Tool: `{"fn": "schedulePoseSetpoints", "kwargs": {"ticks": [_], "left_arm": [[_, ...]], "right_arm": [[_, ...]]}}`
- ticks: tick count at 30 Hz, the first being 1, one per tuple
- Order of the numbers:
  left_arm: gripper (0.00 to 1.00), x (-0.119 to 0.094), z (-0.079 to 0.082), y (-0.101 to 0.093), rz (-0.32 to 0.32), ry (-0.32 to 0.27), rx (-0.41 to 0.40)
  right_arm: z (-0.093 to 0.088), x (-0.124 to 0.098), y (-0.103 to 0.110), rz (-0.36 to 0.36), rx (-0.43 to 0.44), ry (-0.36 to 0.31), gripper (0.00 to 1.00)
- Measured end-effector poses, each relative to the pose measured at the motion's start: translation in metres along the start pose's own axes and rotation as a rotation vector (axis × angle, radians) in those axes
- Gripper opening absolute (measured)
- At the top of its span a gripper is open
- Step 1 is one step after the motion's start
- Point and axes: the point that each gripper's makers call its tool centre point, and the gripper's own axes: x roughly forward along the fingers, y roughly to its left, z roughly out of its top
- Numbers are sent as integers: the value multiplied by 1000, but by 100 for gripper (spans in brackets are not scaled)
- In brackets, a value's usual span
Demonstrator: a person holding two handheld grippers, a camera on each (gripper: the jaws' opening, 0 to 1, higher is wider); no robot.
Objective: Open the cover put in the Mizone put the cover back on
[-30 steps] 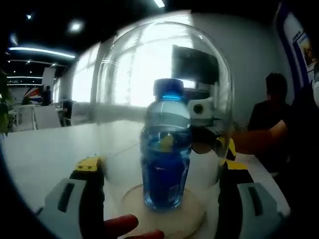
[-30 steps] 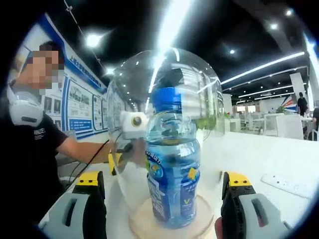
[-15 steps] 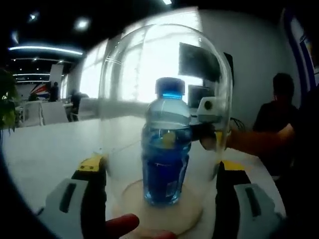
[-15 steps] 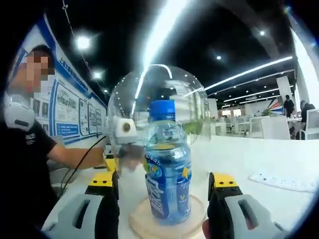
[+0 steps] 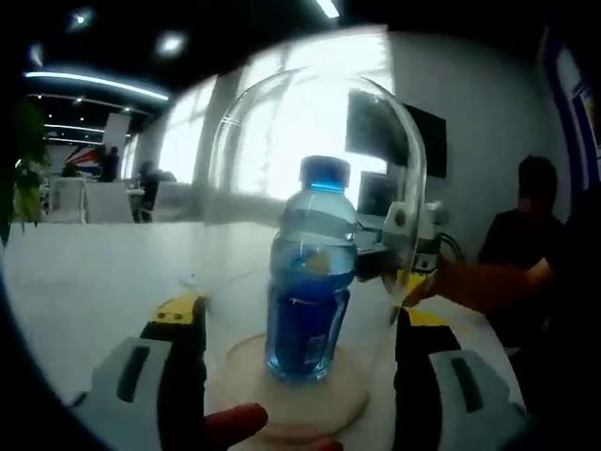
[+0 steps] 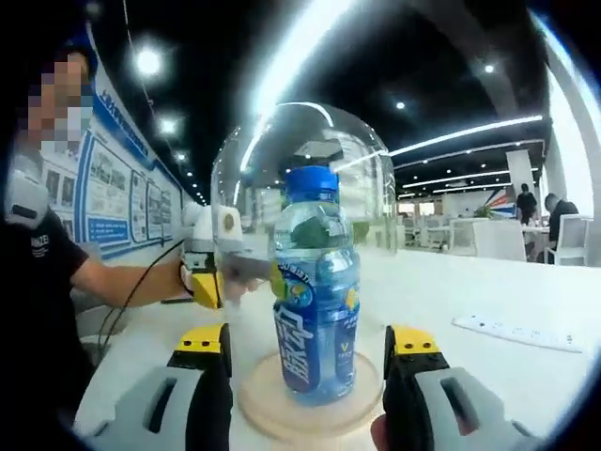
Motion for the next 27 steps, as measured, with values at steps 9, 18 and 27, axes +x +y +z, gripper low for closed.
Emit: {"fn": "schedulePoseSetpoints", "kwargs": {"ticks": [9, 18, 27], "left_arm": [[63, -12, -1, -7, 26, -16, 0], [57, -20, 0, -11, 59, -28, 31], [47, -30, -5, -15, 124, -4, 84]], "right_arm": [[-1, -1, 7, -60, -26, 11, 57], [8, -10, 9, -95, -29, -19, 51], [8, -20, 17, -91, -34, -48, 45]]}}
